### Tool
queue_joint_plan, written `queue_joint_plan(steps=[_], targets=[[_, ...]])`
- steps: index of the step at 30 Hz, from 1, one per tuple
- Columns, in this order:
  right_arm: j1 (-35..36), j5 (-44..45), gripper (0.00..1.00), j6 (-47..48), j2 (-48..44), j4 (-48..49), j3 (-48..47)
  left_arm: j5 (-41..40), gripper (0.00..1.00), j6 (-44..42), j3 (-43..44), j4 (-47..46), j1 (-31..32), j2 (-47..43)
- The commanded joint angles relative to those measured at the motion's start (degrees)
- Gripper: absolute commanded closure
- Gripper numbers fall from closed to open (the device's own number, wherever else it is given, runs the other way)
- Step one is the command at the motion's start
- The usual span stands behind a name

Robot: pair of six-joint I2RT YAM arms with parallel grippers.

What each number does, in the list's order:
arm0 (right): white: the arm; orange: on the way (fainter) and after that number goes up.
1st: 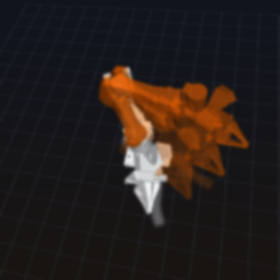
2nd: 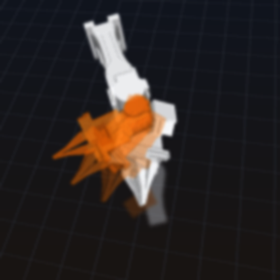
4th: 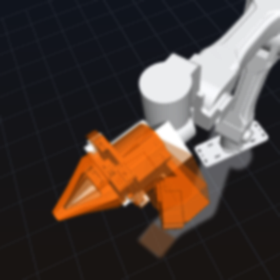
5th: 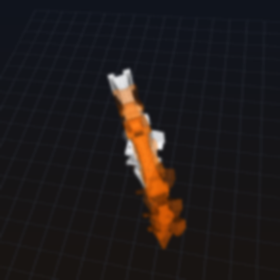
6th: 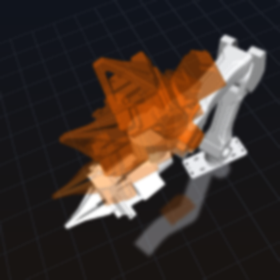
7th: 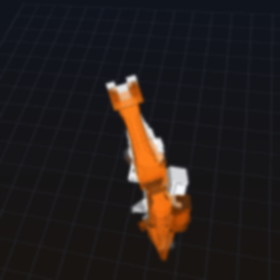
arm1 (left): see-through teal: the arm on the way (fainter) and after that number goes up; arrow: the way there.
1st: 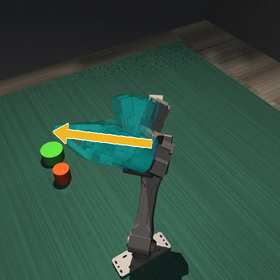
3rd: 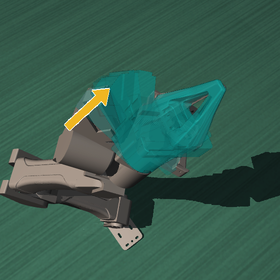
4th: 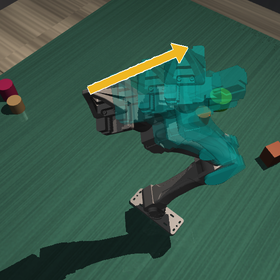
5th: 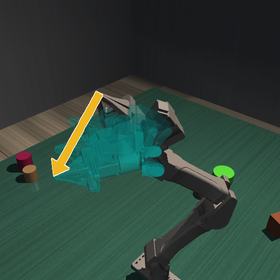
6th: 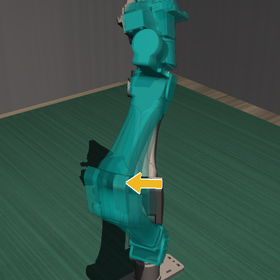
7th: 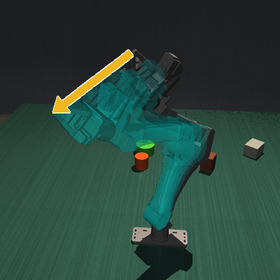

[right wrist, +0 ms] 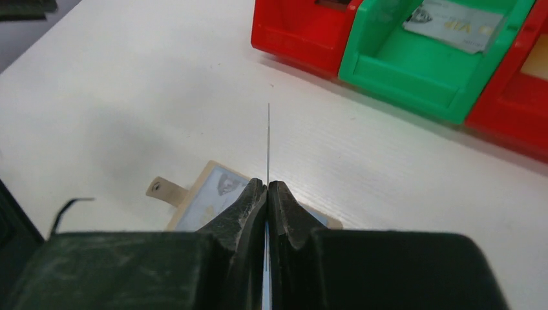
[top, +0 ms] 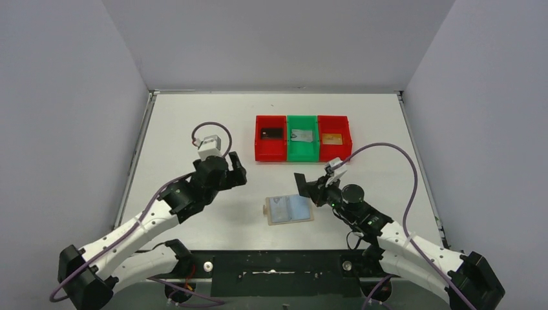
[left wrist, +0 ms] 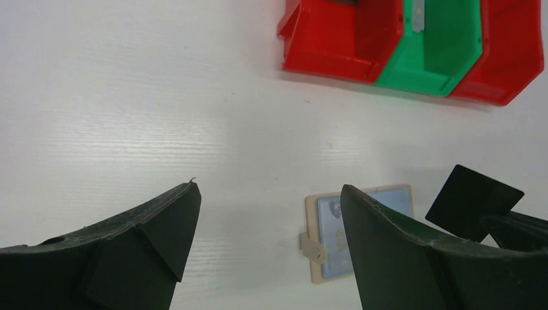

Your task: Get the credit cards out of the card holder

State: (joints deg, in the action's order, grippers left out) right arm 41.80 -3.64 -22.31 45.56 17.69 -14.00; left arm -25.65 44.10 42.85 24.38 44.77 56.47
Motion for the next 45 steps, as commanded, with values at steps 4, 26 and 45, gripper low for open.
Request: queue_joint_plan(steps=[4,26,45], targets=[[0.7,-2.0,1.0,24.9,1.9,9.9,-5.4,-5.1,0.17,-9.3,5.6,10.7,-7.1,-4.2],[-5.1,-9.3,1.0,51.2,41.1,-7.8,-45.9,5.1,0.12,-13.5,-0.8,4.4,-28.8,-9.6],[-5.4,-5.9,1.0,66.1,64.6,-16.4,-66.9,19.1,0.12,-14.5,-2.0,0.2,-38.8,-8.1]])
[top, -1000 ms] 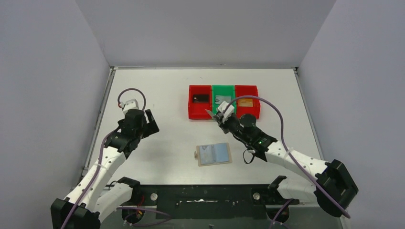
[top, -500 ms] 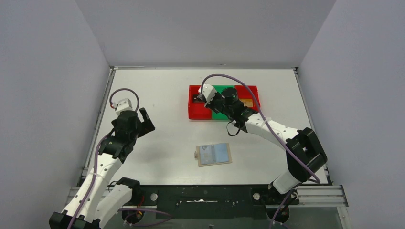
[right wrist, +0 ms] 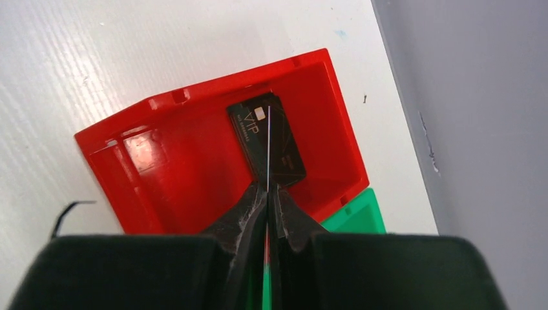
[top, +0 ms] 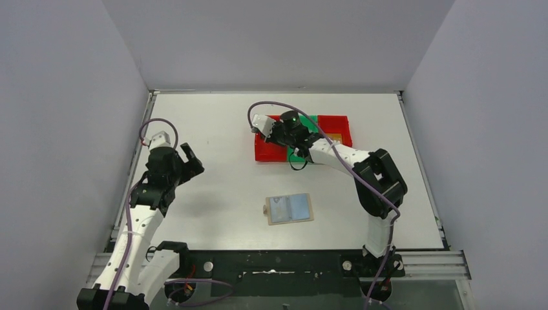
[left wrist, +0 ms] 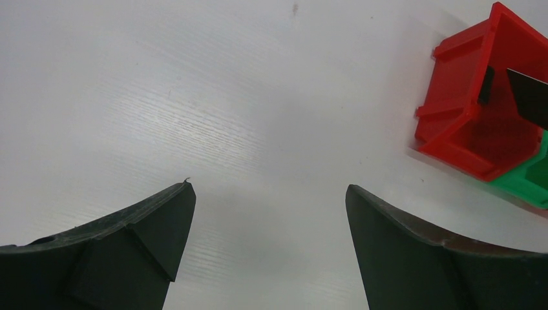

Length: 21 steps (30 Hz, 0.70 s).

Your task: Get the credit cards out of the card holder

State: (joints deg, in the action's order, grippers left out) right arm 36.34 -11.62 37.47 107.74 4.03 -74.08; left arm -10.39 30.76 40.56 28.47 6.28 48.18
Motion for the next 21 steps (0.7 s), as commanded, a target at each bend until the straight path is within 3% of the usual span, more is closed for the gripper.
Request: queue_joint_plan(steps=[1,8,21], targets=[[0.4,2.8,1.0,7.1,3.8,-4.0,-8.1,4.3,0.12,-1.2,0.2,-4.0,-0.3,0.3],[1.2,8.3,1.0,13.0,9.9,-5.3,-12.6,3.6,0.12,-1.3,0.1,-3.5,-0.4,0.0],[1.1,10.8,0.97,21.2,15.2,-0.8,-13.9,3.6,0.12,-1.4,0.0,-3.5,-0.3,-0.6]])
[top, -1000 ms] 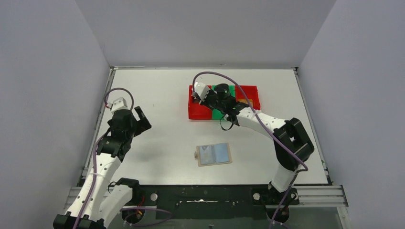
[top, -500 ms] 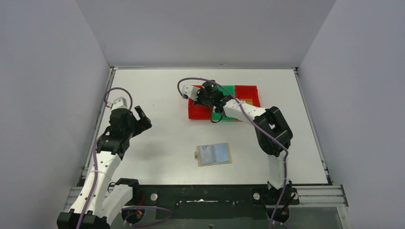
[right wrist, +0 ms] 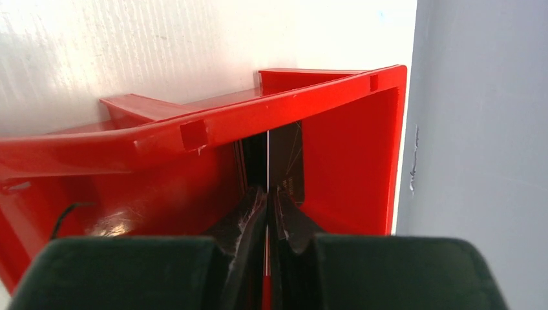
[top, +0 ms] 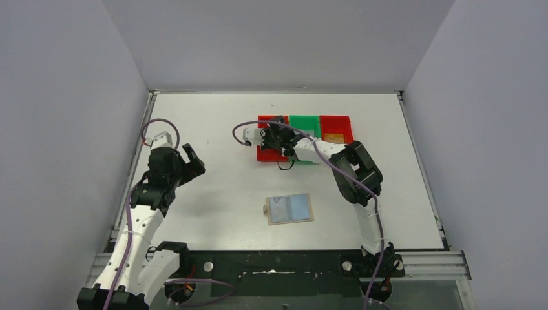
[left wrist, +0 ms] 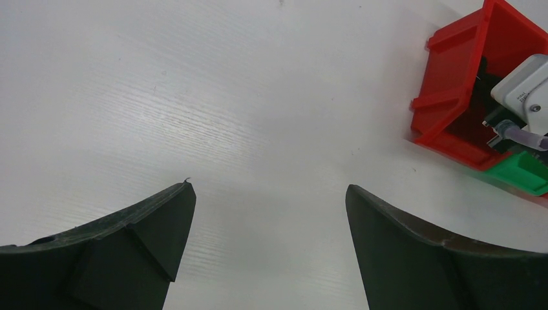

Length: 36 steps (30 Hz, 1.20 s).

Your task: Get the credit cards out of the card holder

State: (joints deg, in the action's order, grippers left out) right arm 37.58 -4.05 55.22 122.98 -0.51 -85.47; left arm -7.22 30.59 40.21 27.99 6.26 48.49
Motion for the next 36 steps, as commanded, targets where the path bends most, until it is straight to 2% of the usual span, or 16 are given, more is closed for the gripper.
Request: queue_joint_plan(steps=[1,9,15,21,30,36], targets=[[-0.1,3.3,0.96,3.5,0.0,4.2,-2.3,0.5,0.12,-1.2,0.3,-3.1,-0.3,-0.9],[-0.2,4.4,0.91,5.4,2.6,6.9,-2.8,0.5,0.12,-1.3,0.3,-3.1,-0.3,-0.9],[-0.6,4.9,0.77,5.8,4.6,7.9,-2.8,0.5,0.12,-1.3,0.4,-3.1,-0.3,-0.8],[-0.9,3.8,0.6,4.4,2.2,10.3,0.2,0.5,0.12,-1.4,0.4,-3.2,-0.3,-0.5],[-1.9,-0.3,0.55,0.9,-0.9,8.9,0.6,0.7,0.12,-1.4,0.4,-3.3,-0.3,-0.3],[-2.7,-6.2,0.49,-4.0,-4.2,9.0,1.8,0.9,0.12,-1.4,0.4,-3.4,-0.3,-0.2]])
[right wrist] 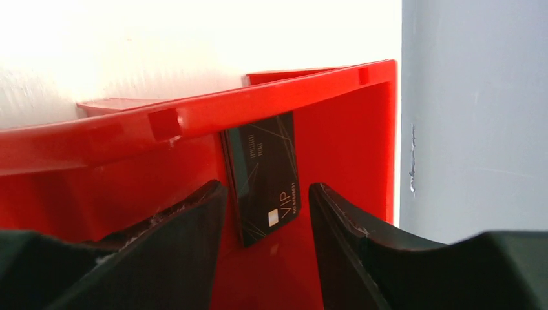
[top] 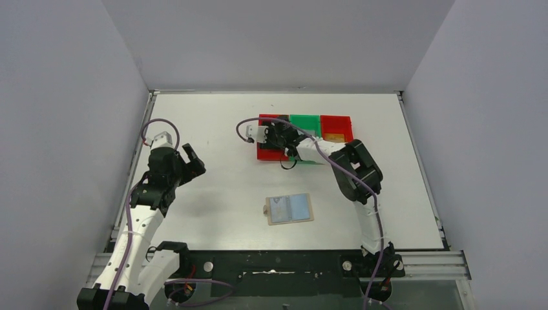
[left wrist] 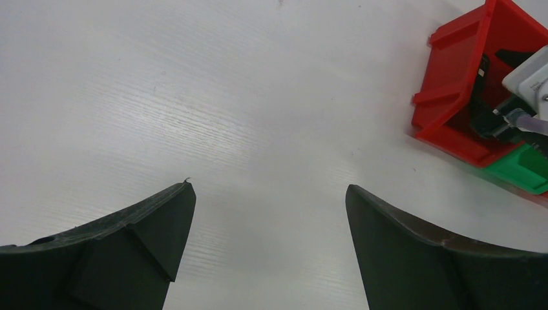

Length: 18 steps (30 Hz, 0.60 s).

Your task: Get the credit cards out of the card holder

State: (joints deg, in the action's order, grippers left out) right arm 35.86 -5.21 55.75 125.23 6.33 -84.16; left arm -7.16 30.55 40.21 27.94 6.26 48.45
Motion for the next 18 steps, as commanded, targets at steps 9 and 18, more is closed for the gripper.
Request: queue_joint_plan(steps=[9,18], targets=[[-1.3,-7.4,0.47,-11.3,-10.8,6.2,4.7,1.2,0.12,-1.4,0.3,-3.4,-0.3,0.0],[-0.4,0.1,0.37,-34.1,-25.4,22.1,18.6,1.1,0.12,-1.4,0.3,-3.4,-0.3,0.0]])
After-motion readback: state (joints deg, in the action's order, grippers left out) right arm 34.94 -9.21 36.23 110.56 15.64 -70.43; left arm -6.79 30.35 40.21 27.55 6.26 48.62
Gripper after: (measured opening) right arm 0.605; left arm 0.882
